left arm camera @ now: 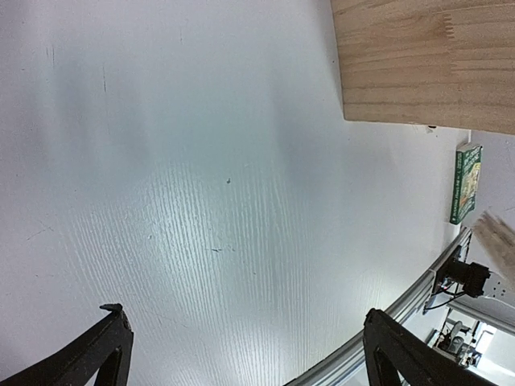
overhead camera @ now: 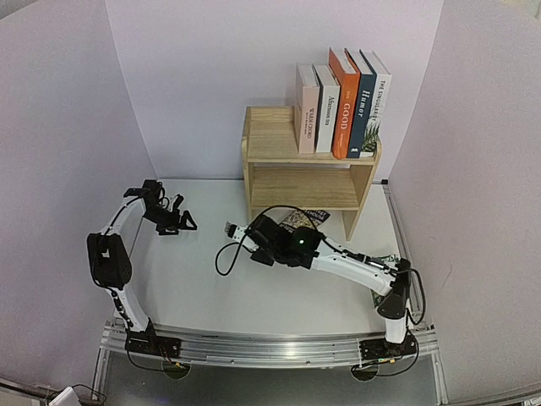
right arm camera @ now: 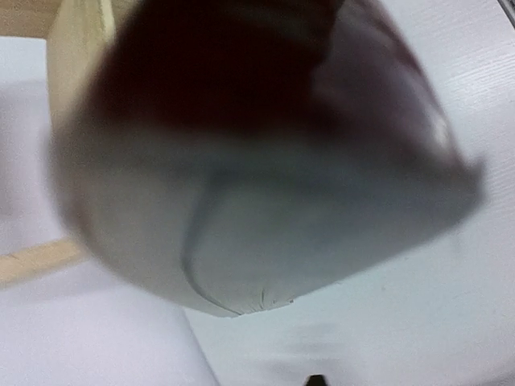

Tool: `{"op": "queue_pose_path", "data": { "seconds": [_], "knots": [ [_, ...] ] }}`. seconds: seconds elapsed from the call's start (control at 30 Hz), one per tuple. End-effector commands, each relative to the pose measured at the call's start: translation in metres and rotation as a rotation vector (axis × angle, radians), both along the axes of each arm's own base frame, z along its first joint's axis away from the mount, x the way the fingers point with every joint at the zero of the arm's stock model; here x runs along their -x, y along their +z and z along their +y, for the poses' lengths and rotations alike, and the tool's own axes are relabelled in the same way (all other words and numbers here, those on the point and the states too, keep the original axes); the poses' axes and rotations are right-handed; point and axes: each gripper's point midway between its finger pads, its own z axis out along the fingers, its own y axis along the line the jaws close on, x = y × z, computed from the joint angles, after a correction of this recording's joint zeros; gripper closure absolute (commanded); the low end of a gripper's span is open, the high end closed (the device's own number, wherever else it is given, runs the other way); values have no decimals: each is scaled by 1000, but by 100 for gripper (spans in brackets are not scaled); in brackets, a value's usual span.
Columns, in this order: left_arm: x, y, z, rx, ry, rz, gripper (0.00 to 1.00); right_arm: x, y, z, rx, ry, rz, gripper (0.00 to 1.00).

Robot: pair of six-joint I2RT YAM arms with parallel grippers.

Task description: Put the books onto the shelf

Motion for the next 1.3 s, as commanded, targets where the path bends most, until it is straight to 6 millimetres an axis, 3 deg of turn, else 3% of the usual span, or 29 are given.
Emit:
{"op": "queue_pose_path", "data": {
  "seconds": [0.0, 0.13, 0.23, 0.37, 0.47, 0.57, 0.73, 0.93, 1.17, 1.27],
  "knots": [
    [4, 13, 4, -38, -22, -63, 0, -12, 57, -68, 158, -123, -195, 100],
    [5, 15, 3, -33, -23, -73, 0, -30, 95, -105, 314, -176, -369, 100],
    [5, 15, 3, -25, -23, -72, 0, -60, 114, -128, 441, -228, -462, 100],
    [5, 15, 1, -16, -24, -70, 0, -98, 125, -129, 476, -230, -562, 100],
    [6, 16, 1, -18, -27, -74, 0, -128, 117, -122, 519, -202, -675, 100],
    [7, 18, 2, -25, -27, -80, 0, -154, 92, -120, 511, -180, -668, 100],
    [9, 18, 5, -43, -29, -88, 0, -173, 53, -114, 475, -130, -604, 100],
    [8, 12, 3, -28, -28, -67, 1, -180, 25, -116, 423, -86, -482, 100],
    [6, 7, 2, -25, -28, -46, 1, -178, 7, -123, 420, -81, -373, 72],
    [6, 4, 2, -24, -28, -38, 1, -175, 2, -123, 426, -62, -350, 66]
  ]
}}
